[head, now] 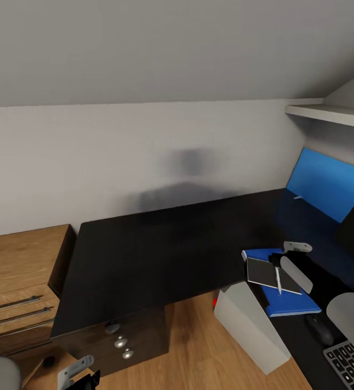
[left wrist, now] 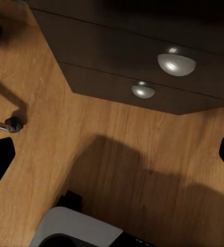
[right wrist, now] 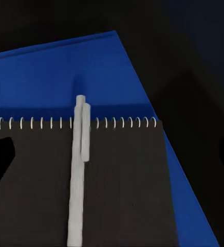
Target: In the bedroom, organize the workspace by keeping the computer under the desk, ensuring the monitor is on the desk, placing the keyboard on the desk next to the monitor, placing the mouse on the desk next to the keyboard, moving the folder from the swivel chair onto the desk next to the mouse, stacking the notebook on top of the folder with the pen on top of the notebook, and positioning the swivel chair next to the desk.
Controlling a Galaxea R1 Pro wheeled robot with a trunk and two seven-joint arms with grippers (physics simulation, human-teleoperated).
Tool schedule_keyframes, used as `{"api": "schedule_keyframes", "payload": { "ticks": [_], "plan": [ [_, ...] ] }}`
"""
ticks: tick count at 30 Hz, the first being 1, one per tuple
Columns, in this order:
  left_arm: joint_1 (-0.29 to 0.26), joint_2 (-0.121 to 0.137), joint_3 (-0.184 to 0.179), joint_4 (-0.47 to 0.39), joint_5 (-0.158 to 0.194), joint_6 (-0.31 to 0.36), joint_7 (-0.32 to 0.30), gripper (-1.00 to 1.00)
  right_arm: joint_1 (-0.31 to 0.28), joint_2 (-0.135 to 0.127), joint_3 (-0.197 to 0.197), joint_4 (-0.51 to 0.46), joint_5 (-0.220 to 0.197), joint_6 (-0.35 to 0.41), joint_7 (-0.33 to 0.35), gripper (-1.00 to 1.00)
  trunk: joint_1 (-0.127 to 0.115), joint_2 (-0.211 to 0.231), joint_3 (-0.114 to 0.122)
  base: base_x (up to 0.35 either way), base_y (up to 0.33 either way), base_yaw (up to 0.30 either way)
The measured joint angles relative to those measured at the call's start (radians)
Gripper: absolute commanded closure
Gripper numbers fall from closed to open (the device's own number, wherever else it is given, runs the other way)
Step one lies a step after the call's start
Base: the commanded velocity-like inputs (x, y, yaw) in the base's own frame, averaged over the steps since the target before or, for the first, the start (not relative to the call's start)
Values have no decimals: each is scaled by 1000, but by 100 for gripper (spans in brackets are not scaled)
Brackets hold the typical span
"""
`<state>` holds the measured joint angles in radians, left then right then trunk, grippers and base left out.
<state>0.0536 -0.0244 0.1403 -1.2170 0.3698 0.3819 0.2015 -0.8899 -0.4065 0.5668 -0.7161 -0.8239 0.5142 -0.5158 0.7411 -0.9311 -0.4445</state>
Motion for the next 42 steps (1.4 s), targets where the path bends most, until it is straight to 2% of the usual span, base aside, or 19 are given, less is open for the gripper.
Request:
{"api": "schedule_keyframes", "payload": {
  "ticks": [12, 14, 16, 21, 25, 27, 28, 29, 31, 32, 33, 39, 40, 42],
  "plan": [
    [0, 0, 0, 0, 0, 0, 1, -100, 0, 0, -2, -18, -1, -2, -2, -100, 0, 0, 0, 0, 0, 0],
    [0, 0, 0, 0, 0, 0, 1, -100, 0, -1, -5, -65, -7, -8, -5, -100, 0, 0, 0, 0, 0, 0],
    [0, -1, 0, 0, -1, 1, 0, -100, 5, 2, -4, -150, -16, -10, -8, -100, 0, 0, 0, 0, 0, 0],
    [0, 0, -1, 0, -1, 1, -1, -100, 77, 58, -4, -275, -14, -14, -10, -100, 0, 0, 0, 0, 0, 0],
    [0, -1, -2, 3, 0, 1, 1, -100, 130, 125, -1, -351, -11, -14, -15, -100, 0, 0, 0, 0, 0, 0],
    [0, -1, -2, 4, 0, 2, 1, -100, 150, 166, 11, -374, -9, -13, -19, -100, 0, 0, 0, 0, 0, 0],
    [0, -1, -3, 4, 0, 2, 1, -100, 154, 176, 17, -377, -8, -13, -20, -100, 0, 0, 0, 0, 0, 0],
    [0, -1, -3, 4, 0, 2, 1, -100, 161, 196, 42, -384, -9, -14, -22, -100, 0, 0, 0, 0, 0, 0],
    [0, -1, -3, 5, 0, 2, 0, -100, 164, 206, 64, -388, -7, -13, -23, -100, 0, 0, 0, 0, 0, 0],
    [0, -1, -3, 8, 0, 2, -2, -100, 167, 215, 103, -401, -8, -15, -24, -100, 0, 0, 0, 0, 0, 0],
    [0, -1, -3, 13, 0, 2, -3, -100, 169, 219, 122, -416, -8, -15, -24, -100, 0, 0, 0, 0, 0, 0],
    [0, -1, -3, 18, 1, 2, -5, -100, 170, 227, 138, -432, -12, -13, -23, -100, 0, 0, 0, 0, 0, 0],
    [0, 1, -2, 30, 2, 2, -5, -100, 170, 239, 138, -440, -13, -13, -24, -100, 0, 0, 0, 0, 0, 0],
    [0, 2, -2, 38, 2, 1, -6, -100, 170, 242, 138, -449, -13, -12, -24, -100, 0, 0, 0, 0, 0, 0]
  ]
}}
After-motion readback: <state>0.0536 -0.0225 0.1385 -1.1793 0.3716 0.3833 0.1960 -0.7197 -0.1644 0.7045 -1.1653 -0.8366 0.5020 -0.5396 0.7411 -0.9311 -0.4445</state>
